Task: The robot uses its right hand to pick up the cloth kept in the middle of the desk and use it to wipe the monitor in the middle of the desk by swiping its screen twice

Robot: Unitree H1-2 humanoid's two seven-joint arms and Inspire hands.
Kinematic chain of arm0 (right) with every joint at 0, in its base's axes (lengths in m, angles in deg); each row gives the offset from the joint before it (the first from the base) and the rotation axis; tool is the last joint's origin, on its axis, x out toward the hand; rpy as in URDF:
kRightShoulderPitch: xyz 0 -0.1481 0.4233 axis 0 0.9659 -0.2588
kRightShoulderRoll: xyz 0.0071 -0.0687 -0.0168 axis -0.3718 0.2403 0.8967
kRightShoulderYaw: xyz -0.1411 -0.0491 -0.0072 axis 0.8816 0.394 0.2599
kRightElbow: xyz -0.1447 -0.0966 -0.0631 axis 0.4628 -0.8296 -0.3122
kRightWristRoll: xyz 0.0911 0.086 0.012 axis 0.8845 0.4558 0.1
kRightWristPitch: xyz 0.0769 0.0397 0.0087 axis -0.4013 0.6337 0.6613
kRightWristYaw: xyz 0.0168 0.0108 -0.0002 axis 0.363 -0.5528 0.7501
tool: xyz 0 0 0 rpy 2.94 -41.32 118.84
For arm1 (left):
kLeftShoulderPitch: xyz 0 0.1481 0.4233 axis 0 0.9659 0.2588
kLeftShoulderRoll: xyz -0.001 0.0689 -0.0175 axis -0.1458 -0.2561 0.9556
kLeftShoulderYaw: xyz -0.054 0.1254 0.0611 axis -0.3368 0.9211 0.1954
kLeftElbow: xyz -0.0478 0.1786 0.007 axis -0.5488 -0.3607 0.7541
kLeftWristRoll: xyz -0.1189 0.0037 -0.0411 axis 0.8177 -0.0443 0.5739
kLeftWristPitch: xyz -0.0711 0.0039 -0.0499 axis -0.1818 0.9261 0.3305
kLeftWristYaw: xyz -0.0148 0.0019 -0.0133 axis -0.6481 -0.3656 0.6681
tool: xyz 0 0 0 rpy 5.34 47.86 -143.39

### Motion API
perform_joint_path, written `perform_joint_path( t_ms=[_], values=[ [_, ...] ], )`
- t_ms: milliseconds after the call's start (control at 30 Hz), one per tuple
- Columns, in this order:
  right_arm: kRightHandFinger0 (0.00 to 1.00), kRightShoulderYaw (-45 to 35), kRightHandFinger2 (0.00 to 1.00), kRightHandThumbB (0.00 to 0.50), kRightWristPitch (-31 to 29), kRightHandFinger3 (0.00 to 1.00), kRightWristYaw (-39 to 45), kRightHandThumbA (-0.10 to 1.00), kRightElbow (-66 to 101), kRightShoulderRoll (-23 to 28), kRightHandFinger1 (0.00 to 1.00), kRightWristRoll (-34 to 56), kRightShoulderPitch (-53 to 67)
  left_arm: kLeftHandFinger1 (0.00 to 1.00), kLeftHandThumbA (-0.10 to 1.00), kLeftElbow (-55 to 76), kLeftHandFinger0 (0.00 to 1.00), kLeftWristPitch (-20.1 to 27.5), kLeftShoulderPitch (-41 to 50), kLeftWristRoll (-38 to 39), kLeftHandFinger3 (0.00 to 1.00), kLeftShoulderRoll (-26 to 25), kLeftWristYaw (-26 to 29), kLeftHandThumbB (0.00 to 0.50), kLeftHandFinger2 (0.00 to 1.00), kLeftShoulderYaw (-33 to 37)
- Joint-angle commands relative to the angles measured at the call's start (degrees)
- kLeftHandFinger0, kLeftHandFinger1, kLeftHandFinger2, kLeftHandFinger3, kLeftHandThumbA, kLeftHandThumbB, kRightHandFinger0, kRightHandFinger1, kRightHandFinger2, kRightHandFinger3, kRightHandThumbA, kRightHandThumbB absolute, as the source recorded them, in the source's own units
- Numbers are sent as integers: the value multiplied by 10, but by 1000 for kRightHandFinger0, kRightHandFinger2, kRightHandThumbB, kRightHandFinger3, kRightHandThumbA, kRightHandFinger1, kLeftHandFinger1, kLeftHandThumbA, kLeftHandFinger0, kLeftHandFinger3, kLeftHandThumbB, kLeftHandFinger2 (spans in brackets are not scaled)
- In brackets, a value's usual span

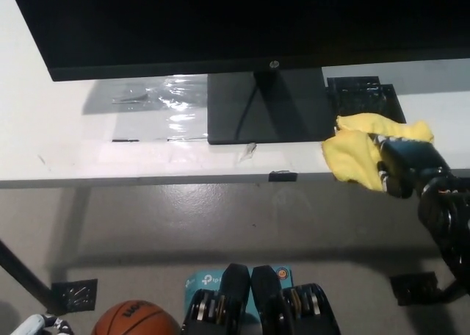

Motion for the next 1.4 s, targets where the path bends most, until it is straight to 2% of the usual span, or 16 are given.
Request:
perform_joint_path(
  t_ms=[0, 100, 167, 233, 267, 300, 367, 433, 533, 600, 700, 800, 867, 1000, 1033, 1367],
  values=[
    [24, 13, 303, 10, -39, 776, -96, 73, -46, 4, 188, -41, 15, 502, 410, 15, 623, -3, 5, -1, 0, -17, -3, 500, 0, -11],
    [0, -1, 131, 7, -52, 481, -183, 41, -74, -7, 40, -43, 26, 518, 432, 7, 627, 2, 5, -4, 0, -18, -2, 500, 0, -7],
    [0, -5, 215, 0, -56, 577, -192, 76, -73, -7, 130, -38, 29, 541, 423, 11, 655, -5, 5, -3, 0, -17, -3, 500, 0, -8],
    [0, -11, 258, 2, -62, 561, -203, 77, -72, -8, 188, -32, 32, 534, 424, 14, 650, -5, 5, -5, 0, -18, -3, 500, 0, -6],
    [0, -19, 300, 1, -75, 288, -236, -67, -78, -12, 217, -28, 37, 533, 451, 19, 638, -2, 7, -5, 0, -18, -3, 500, 0, -6],
    [0, -24, 487, 20, -87, 214, -265, -98, -86, -16, 331, -26, 39, 533, 455, 20, 637, 0, 8, -5, 0, -18, -1, 500, 0, -7],
    [0, -27, 701, 15, -92, 204, -274, -100, -90, -17, 424, -25, 39, 530, 458, 20, 634, 0, 8, -5, 0, -18, -1, 500, 0, -7],
    [0, -38, 776, 0, -108, 173, -304, -100, -107, -27, 460, -14, 37, 552, 463, 20, 649, -7, 8, -12, 0, -20, -1, 500, 0, -3],
    [0, -49, 821, 7, -113, 485, -318, -100, -112, -36, 474, -4, 47, 534, 442, 19, 634, -7, 13, -14, 0, -19, 0, 500, 0, -2],
    [0, -64, 777, 22, -125, 594, -340, -100, -120, -48, 438, 10, 51, 486, 439, 19, 563, -4, 14, -14, 0, -18, 0, 500, 0, -3],
    [10, -119, 700, 0, -132, 547, -348, -100, -140, -86, 408, 69, 55, 500, 477, 22, 574, -2, 17, -16, 0, -18, 2, 500, 0, -4],
    [0, -197, 525, 0, -100, 312, -321, -100, -147, -129, 319, 146, 65, 498, 484, 22, 588, 1, 24, -16, 0, -10, 7, 500, 0, -5],
    [0, -294, 464, 18, -134, 197, -338, -100, -165, -178, 247, 256, 75, 507, 488, 14, 611, 11, 29, -12, 0, -6, 9, 500, 0, -6],
    [0, -421, 261, 170, -96, 6, -329, -100, -132, -250, 1, 373, 66, 526, 519, 15, 628, 6, 29, -19, 0, -5, 11, 500, 0, -2],
    [0, -442, 264, 222, -89, 22, -328, -100, -124, -261, 0, 389, 61, 529, 529, 17, 625, 5, 30, -18, 0, -4, 12, 500, 0, -4],
    [0, -574, 262, 176, -43, 63, -309, -100, -42, -324, 0, 524, -9, 531, 577, 5, 631, 24, 36, -16, 0, 9, 23, 500, 0, -9]
  ],
)
